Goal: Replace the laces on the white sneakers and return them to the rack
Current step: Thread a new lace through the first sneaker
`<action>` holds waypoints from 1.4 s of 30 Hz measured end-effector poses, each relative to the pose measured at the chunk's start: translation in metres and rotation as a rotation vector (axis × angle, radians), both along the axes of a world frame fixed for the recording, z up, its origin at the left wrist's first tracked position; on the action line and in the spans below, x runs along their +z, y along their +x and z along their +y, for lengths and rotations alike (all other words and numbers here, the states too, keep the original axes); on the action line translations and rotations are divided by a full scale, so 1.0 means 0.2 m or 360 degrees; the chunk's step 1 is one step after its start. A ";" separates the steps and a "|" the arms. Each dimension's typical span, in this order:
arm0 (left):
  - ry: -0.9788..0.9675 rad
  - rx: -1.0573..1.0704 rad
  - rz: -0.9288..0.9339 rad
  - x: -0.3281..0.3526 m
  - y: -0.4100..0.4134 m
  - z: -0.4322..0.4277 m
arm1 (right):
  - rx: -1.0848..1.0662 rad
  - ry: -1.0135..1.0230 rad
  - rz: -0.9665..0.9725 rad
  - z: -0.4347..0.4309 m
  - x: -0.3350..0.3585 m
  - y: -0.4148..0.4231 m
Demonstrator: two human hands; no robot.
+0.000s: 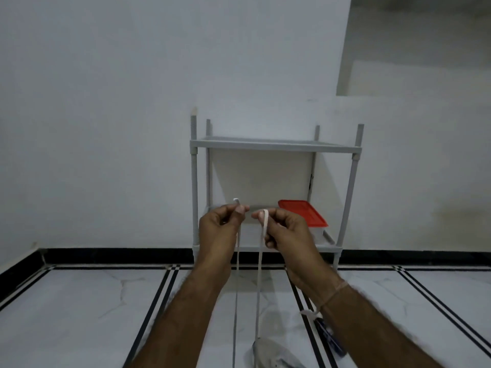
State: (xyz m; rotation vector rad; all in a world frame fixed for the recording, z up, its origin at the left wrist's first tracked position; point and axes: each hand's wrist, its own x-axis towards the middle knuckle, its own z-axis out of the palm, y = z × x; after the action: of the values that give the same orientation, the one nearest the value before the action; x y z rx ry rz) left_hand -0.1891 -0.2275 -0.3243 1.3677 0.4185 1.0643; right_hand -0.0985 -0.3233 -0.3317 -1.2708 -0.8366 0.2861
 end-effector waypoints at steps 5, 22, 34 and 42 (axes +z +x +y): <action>0.0045 -0.0036 -0.0023 0.06 0.01 0.01 | 0.0021 0.0043 -0.0033 0.02 0.06 0.01; -0.0227 -0.0370 0.0042 0.12 0.01 0.06 | 0.0268 -0.0087 0.0155 0.10 0.11 0.03; -0.0282 -0.0559 0.0110 -0.25 0.00 0.13 | -0.0138 -0.0205 -0.0098 0.08 -0.14 0.09; -0.0567 -0.0506 -0.0096 -0.34 0.10 0.11 | 0.0248 -0.0413 0.0084 0.05 -0.62 -0.06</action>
State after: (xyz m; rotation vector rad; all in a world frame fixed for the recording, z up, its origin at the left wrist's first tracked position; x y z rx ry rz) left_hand -0.1696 -0.2061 -0.3929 1.0397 0.3151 0.7260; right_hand -0.1115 -0.3140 -0.4553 -1.4343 -0.8749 0.5651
